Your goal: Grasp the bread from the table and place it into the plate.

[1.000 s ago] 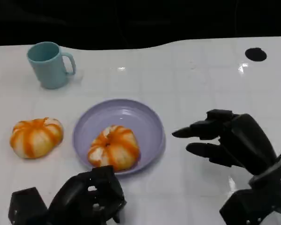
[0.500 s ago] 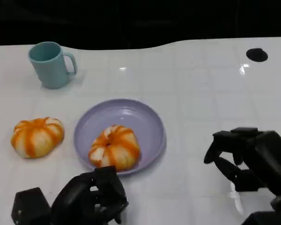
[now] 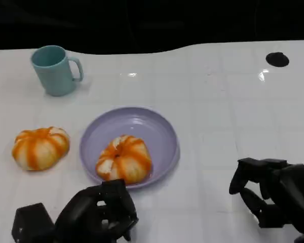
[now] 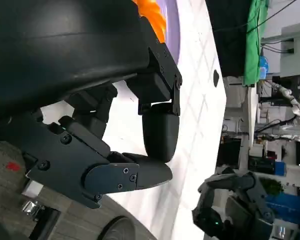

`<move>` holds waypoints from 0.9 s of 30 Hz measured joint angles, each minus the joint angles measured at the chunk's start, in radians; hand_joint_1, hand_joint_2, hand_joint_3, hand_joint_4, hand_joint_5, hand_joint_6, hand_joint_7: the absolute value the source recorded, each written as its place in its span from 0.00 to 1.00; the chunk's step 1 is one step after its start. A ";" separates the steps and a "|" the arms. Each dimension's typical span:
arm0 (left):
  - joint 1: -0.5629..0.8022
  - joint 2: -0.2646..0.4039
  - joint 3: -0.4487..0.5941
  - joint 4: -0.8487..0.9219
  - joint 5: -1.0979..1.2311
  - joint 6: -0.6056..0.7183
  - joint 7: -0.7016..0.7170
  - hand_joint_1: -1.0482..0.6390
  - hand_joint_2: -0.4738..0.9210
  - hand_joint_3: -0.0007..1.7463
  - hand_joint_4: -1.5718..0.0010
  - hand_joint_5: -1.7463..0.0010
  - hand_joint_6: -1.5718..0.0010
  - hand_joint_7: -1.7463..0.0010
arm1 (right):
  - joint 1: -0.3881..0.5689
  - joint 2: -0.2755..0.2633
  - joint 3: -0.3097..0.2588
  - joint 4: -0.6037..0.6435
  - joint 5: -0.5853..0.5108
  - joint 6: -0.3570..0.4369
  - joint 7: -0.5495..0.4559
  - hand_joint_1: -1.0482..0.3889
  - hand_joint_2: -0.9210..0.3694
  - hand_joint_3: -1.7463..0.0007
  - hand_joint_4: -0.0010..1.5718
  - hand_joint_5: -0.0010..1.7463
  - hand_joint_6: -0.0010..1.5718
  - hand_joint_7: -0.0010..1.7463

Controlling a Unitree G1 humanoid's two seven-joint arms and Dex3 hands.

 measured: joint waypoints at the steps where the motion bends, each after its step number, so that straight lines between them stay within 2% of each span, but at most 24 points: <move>1: 0.000 0.000 0.000 0.000 0.000 0.000 0.000 0.32 0.77 0.43 0.49 0.00 0.51 0.22 | 0.000 0.001 0.004 0.010 0.001 -0.003 -0.002 0.55 0.43 0.28 0.57 1.00 0.46 0.96; 8: 0.000 0.004 0.003 0.001 -0.004 0.001 -0.004 0.31 0.77 0.43 0.49 0.00 0.51 0.21 | -0.033 0.017 0.014 0.128 -0.002 -0.081 -0.095 0.55 0.42 0.28 0.58 1.00 0.46 0.97; 10: 0.000 0.008 0.006 0.003 -0.008 0.000 -0.008 0.31 0.77 0.43 0.49 0.00 0.51 0.21 | -0.047 0.018 0.019 0.163 -0.010 -0.102 -0.119 0.55 0.41 0.30 0.57 1.00 0.47 0.95; 14: -0.001 0.013 0.009 0.003 -0.020 0.001 -0.009 0.31 0.77 0.43 0.49 0.00 0.51 0.21 | -0.060 0.019 0.029 0.192 -0.025 -0.116 -0.143 0.55 0.42 0.29 0.59 1.00 0.49 0.91; 27: -0.001 0.015 0.008 0.000 -0.023 0.007 -0.009 0.31 0.78 0.41 0.49 0.00 0.51 0.21 | -0.066 0.022 0.034 0.204 -0.031 -0.120 -0.156 0.55 0.43 0.29 0.58 1.00 0.49 0.91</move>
